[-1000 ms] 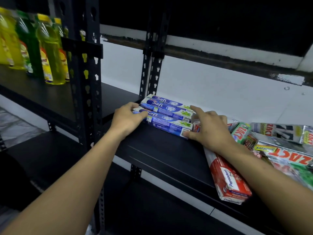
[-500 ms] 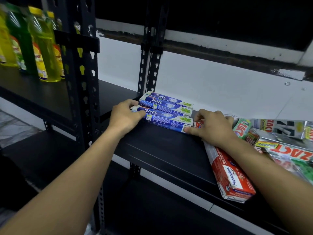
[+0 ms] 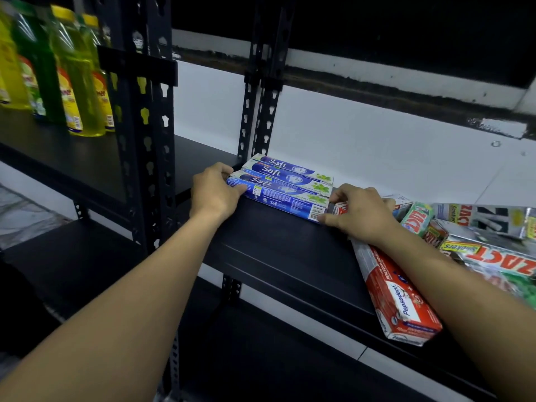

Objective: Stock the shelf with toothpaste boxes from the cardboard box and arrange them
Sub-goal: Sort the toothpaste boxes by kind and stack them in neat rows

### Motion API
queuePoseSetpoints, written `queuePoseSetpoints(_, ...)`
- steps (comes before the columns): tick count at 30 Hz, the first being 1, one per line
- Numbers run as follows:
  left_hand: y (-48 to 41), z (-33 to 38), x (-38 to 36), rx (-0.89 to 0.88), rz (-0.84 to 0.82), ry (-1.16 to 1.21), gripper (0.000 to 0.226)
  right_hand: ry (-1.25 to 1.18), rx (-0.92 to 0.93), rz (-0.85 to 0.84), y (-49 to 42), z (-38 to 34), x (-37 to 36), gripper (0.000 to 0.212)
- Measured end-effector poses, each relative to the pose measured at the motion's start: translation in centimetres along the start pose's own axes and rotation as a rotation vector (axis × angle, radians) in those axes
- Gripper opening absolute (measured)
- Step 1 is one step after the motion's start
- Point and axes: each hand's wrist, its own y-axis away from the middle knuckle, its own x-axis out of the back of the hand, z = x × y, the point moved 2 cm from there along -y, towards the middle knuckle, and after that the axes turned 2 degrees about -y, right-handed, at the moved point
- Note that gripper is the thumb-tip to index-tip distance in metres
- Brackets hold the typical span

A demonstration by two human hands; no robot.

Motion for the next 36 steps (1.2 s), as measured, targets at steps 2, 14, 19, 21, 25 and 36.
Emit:
queuePoseSetpoints(2, -0.27, -0.04, -0.12, 0.000, 0.003, -0.002, 0.044, 0.019, -0.014, 0.001, -0.04, -0.15, -0.21, 0.042)
queuePoseSetpoints(14, -0.17, 0.11, -0.18, 0.005, -0.005, -0.025, 0.034, 0.059, -0.015, 0.014, 0.32, -0.08, -0.54, 0.042)
queuePoseSetpoints(19, -0.14, 0.14, -0.09, 0.008, -0.018, -0.028, 0.035, 0.081, -0.010, 0.012, 0.46, -0.29, -0.49, 0.038)
queuePoseSetpoints(21, -0.11, 0.14, -0.12, 0.002, -0.016, -0.027, 0.035, 0.081, -0.013, 0.014, 0.45, -0.29, -0.49, 0.036)
queuePoseSetpoints(25, -0.23, 0.12, -0.14, 0.007, -0.010, -0.008, 0.036, 0.093, -0.013, 0.016, 0.43, -0.27, -0.59, 0.038)
queuePoseSetpoints(36, -0.18, 0.25, -0.15, 0.025, -0.002, 0.019, 0.036, 0.069, 0.000, 0.037, 0.39, 0.05, -0.70, 0.047)
